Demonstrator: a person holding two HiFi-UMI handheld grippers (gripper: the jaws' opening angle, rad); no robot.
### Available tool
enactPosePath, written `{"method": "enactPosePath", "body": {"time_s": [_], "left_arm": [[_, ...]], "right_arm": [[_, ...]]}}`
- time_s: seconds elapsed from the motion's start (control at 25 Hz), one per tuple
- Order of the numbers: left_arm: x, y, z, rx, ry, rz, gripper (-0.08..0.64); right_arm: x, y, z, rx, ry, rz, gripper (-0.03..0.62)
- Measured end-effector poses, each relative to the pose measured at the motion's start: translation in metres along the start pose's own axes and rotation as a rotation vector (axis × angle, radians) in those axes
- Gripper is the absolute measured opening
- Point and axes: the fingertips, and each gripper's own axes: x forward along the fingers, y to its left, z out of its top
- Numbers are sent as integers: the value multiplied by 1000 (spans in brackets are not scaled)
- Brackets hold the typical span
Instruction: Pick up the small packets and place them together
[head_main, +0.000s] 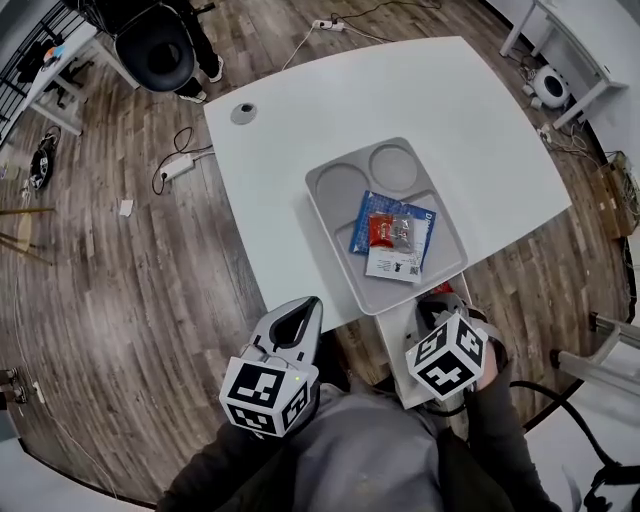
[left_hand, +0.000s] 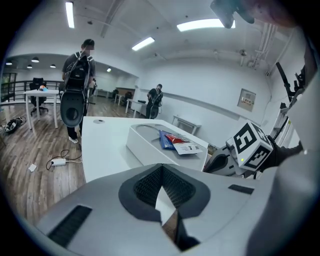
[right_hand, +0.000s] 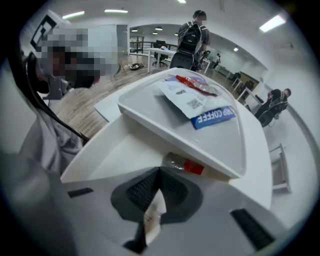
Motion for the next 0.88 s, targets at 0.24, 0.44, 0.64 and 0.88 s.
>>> {"method": "enactPosePath", "body": {"time_s": [0.24,0.44,0.64,0.88], "left_arm": [[0,1,-2,-18,5,19,0],[-4,-13,-3,-9,12,35,0],[-8,-27,3,4,2,69,0],[-6,-67,12,23,-25,84,0]], "right_arm": [[-8,46,17,-1,-109,210,8],[-30,40,18,18,-192,224,6],[-67,42,23,27,-315,273,6],[-113,27,22,-11,-446,285,6]]}}
